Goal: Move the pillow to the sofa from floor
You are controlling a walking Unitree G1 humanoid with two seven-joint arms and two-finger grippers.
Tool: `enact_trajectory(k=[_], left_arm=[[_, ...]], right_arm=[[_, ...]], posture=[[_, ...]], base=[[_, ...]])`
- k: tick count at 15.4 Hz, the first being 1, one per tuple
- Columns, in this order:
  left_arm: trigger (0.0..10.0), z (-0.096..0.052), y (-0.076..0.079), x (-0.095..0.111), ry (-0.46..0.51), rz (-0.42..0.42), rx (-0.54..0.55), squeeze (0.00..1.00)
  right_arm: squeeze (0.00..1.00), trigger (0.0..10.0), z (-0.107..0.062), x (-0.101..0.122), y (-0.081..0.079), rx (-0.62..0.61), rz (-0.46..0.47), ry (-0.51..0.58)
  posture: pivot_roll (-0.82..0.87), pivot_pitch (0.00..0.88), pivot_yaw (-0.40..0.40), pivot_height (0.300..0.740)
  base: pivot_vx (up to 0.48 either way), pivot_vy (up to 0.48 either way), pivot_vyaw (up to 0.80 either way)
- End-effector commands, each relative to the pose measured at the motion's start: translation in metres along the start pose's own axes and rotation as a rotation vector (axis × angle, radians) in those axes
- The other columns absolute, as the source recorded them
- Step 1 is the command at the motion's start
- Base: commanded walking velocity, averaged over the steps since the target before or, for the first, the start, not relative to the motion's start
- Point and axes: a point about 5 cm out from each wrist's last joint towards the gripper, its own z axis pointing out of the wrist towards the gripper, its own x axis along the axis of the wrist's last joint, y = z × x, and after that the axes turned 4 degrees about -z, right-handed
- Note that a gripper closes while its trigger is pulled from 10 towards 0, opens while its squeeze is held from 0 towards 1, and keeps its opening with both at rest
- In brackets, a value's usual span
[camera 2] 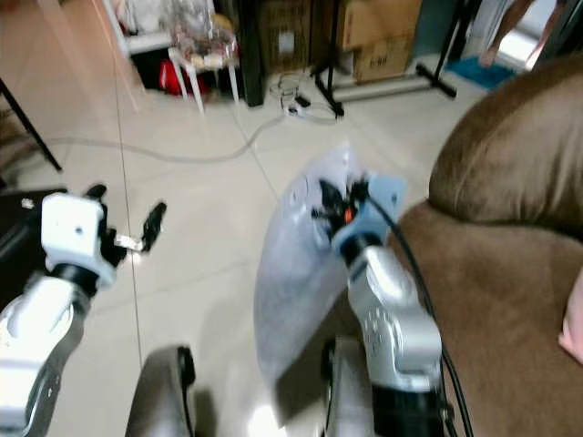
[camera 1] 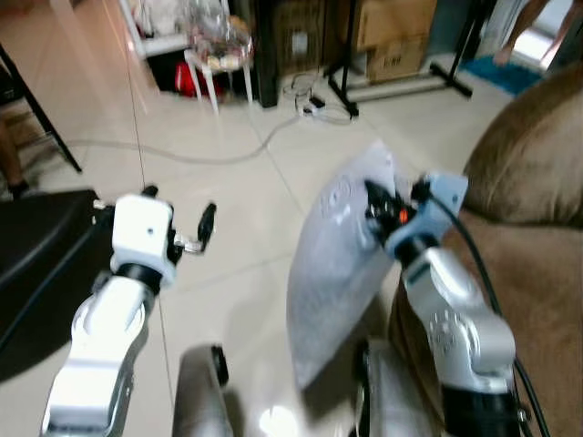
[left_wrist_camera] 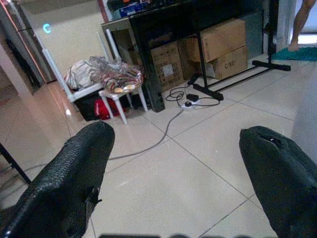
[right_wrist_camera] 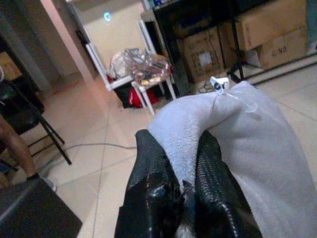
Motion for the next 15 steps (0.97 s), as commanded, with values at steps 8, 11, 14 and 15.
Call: enact_trajectory(k=[8, 11, 14, 15], left_arm=[[10.0, 0.001, 0.002, -0.005, -0.02, 0.037, -0.038, 0.0], [10.0, 0.006, -0.003, -0.009, -0.022, 0.054, -0.042, 0.0], [10.0, 0.005, -0.002, -0.011, -0.025, 0.074, -0.058, 0.0], [10.0, 0.005, -0.001, -0.011, -0.026, 0.073, -0.067, 0.0]], right_arm=[[0.0, 10.0, -0.013, 0.009, 0.015, -0.088, -0.014, 0.05], [0.0, 10.0, -0.021, 0.001, 0.021, -0.126, -0.026, 0.031], [0.0, 10.0, -0.025, -0.004, 0.025, -0.149, -0.026, 0.018], [0.0, 10.0, -0.025, -0.003, 0.025, -0.149, -0.029, 0.017]], posture=[[-0.12, 0.0, 0.077, 0.666], [-0.15, 0.0, 0.097, 0.696], [-0.15, 0.0, 0.1, 0.731], [-0.15, 0.0, 0.102, 0.74]], base=[[0.0, 0.0, 0.0], [0.0, 0.0, 0.0], [0.0, 0.0, 0.0], [0.0, 0.0, 0.0]])
